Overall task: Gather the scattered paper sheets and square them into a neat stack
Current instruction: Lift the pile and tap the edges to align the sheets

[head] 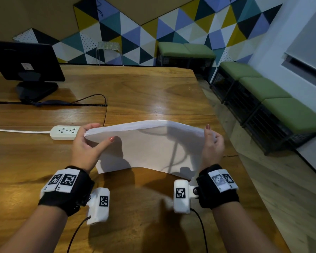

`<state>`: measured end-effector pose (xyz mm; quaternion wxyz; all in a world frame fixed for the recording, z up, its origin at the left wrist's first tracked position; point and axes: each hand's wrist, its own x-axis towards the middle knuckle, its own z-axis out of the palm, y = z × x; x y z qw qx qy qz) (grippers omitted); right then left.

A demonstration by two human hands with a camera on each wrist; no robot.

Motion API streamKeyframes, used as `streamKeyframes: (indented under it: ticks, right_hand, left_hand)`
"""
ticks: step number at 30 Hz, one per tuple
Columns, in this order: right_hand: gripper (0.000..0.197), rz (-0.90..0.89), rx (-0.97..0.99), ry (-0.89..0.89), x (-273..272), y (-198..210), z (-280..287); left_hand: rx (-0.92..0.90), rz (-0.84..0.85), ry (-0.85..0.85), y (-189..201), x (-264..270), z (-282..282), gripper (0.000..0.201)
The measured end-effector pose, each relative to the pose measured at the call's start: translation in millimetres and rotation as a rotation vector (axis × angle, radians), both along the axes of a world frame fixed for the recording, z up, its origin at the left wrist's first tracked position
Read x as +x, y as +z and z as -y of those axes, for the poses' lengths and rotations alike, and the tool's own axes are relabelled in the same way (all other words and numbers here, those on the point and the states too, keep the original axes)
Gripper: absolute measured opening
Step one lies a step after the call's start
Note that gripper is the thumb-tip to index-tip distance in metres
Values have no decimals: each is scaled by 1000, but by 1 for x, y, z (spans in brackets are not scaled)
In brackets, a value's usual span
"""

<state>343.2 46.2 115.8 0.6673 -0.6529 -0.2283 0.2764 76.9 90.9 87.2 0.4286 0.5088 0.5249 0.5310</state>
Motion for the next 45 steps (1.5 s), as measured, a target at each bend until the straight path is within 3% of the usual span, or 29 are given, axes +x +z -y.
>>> streamKeyframes:
  ticks: [7,11,17,26,35,37,41,43,45]
  right_hand:
    - [17,7,-22,-42,2,7,-3]
    - [11,-22,-47,-63,5,1,-1]
    - [11,-14,-43,-57,6,-4,-2]
    - [9,-40,9,-55,5,-4,-6]
    - [12,35,42,-21,10,-13,-6]
    - [14,40,73,79,13,-12,-1]
    - [54,175,-6,394,31,-19,10]
    - [50,128,-31,430,30,-25,9]
    - [34,78,-26,423,22,-22,5]
  left_hand:
    - [-43,-56,32,-5,-9,-1,48]
    - [-3,28,76,3,1,1,56]
    - [-15,89,247,4,4,-8,28]
    - [-56,29,309,1,6,-12,39]
    - [-24,25,240,7,7,-14,28]
    - [-22,51,119,7,-1,-12,33]
    - [-115,-64,-212,-4,-20,-5,61]
    - [-155,-84,-193,-15,-17,-7,54]
    - [-120,-90,-107,-16,-10,-11,38]
